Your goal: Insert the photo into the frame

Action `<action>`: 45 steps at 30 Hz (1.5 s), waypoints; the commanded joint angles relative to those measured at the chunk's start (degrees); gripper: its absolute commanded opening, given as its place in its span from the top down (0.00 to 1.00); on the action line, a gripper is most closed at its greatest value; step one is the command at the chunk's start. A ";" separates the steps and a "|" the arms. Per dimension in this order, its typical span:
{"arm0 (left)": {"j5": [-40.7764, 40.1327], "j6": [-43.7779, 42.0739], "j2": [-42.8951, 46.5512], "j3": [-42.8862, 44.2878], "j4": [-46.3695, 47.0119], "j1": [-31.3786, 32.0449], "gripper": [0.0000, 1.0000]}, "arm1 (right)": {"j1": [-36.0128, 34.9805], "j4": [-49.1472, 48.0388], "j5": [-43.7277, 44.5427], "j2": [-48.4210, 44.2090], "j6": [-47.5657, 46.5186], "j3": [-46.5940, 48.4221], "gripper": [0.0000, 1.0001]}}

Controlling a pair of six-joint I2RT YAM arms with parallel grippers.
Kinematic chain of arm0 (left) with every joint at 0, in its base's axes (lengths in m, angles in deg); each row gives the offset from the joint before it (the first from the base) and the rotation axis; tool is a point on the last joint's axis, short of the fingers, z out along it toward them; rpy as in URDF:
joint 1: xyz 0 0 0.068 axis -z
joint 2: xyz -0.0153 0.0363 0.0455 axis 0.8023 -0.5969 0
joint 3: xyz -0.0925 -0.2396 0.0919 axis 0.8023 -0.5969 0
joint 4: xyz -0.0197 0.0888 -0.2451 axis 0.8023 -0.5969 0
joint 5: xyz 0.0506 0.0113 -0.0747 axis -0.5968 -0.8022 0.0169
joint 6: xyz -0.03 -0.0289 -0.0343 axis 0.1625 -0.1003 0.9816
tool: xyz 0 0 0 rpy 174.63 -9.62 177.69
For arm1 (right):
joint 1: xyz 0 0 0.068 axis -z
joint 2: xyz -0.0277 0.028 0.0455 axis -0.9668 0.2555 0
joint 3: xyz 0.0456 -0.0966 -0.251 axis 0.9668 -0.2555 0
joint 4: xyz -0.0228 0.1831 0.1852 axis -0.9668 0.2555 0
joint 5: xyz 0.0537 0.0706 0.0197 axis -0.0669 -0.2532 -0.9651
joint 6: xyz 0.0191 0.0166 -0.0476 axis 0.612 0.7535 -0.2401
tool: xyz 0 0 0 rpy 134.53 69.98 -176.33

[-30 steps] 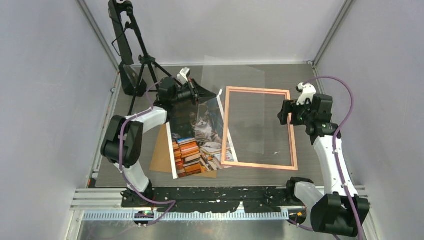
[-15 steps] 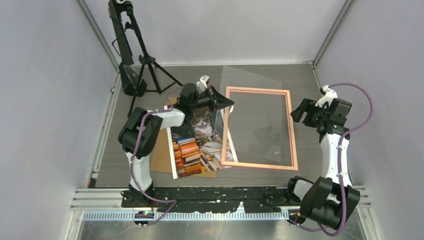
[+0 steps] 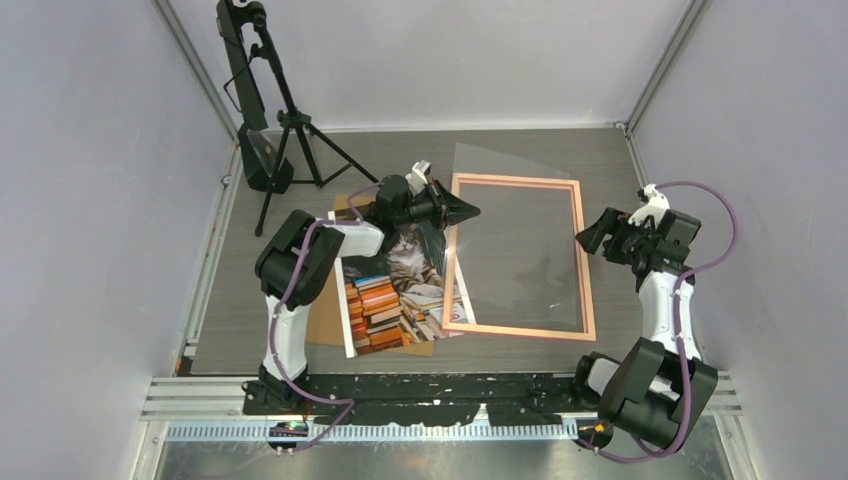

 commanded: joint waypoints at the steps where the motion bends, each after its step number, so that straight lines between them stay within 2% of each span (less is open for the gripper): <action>1: -1.57 2.03 0.10 3.37 5.67 0.87 1.00 | 0.79 -4.48 -3.13 -0.59 -0.80 0.00 0.21; 15: -3.02 4.61 -3.72 5.87 8.76 1.54 1.00 | 2.35 -6.83 -7.99 2.36 -0.81 -0.36 0.22; 31: -2.82 3.23 -4.95 7.04 6.92 2.05 1.00 | 2.96 -6.66 -10.64 1.35 -5.67 -1.47 0.23; 41: -3.65 6.72 -7.89 6.31 11.66 2.54 1.00 | 4.08 -4.74 -10.78 3.02 -7.85 -1.57 0.23; 45: -3.99 5.35 -8.05 5.89 11.33 2.53 1.00 | 5.14 -5.67 -12.37 2.68 -7.21 -2.57 0.23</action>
